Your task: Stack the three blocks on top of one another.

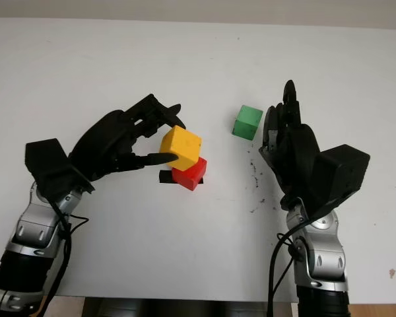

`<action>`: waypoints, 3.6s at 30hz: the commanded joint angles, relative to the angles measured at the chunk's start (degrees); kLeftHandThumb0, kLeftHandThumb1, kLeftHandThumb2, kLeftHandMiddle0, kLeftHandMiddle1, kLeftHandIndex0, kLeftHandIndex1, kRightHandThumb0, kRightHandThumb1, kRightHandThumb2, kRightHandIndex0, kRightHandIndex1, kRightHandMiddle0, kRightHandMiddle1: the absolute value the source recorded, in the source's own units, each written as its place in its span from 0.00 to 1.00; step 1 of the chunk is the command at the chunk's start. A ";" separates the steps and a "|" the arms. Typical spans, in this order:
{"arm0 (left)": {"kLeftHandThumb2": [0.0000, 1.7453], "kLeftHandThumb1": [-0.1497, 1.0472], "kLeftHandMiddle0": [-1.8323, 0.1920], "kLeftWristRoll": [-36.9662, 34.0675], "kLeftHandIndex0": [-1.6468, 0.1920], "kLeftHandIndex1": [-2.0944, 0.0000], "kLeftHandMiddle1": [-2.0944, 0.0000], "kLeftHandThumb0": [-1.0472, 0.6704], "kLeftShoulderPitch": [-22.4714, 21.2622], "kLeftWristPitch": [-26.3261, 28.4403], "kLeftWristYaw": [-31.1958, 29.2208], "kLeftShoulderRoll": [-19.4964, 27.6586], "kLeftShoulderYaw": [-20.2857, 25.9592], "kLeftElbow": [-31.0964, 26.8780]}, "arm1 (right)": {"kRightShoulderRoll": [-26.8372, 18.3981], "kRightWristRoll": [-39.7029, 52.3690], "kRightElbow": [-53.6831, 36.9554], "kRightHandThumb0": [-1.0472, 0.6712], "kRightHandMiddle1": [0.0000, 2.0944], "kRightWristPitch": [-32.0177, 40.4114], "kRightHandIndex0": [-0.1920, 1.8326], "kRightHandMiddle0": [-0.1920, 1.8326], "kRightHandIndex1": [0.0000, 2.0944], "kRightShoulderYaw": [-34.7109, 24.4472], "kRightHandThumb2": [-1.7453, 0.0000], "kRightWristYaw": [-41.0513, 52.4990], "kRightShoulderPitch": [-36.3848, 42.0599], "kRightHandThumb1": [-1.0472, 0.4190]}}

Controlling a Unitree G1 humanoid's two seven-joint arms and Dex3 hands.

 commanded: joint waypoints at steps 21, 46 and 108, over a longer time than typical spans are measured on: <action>0.06 1.00 0.84 5.59 0.77 0.13 0.97 0.28 -4.14 -5.33 2.82 -3.17 -2.00 8.62 | 0.06 0.16 -2.36 0.26 0.00 -0.33 0.00 0.00 0.00 -0.25 0.59 -0.25 1.74 0.00; 0.05 1.00 0.83 3.95 0.78 0.15 0.97 0.32 -4.38 -4.04 3.15 -2.32 0.28 6.84 | -0.76 0.47 -1.14 0.25 0.00 0.46 0.00 0.00 0.00 -0.39 0.59 0.71 0.06 0.00; 0.33 1.00 1.00 8.79 1.00 0.99 1.00 0.15 -5.74 -3.54 18.11 5.00 11.81 4.42 | -17.76 -17.18 0.08 0.22 0.07 2.56 0.02 0.10 0.02 0.24 0.98 0.68 -14.87 0.13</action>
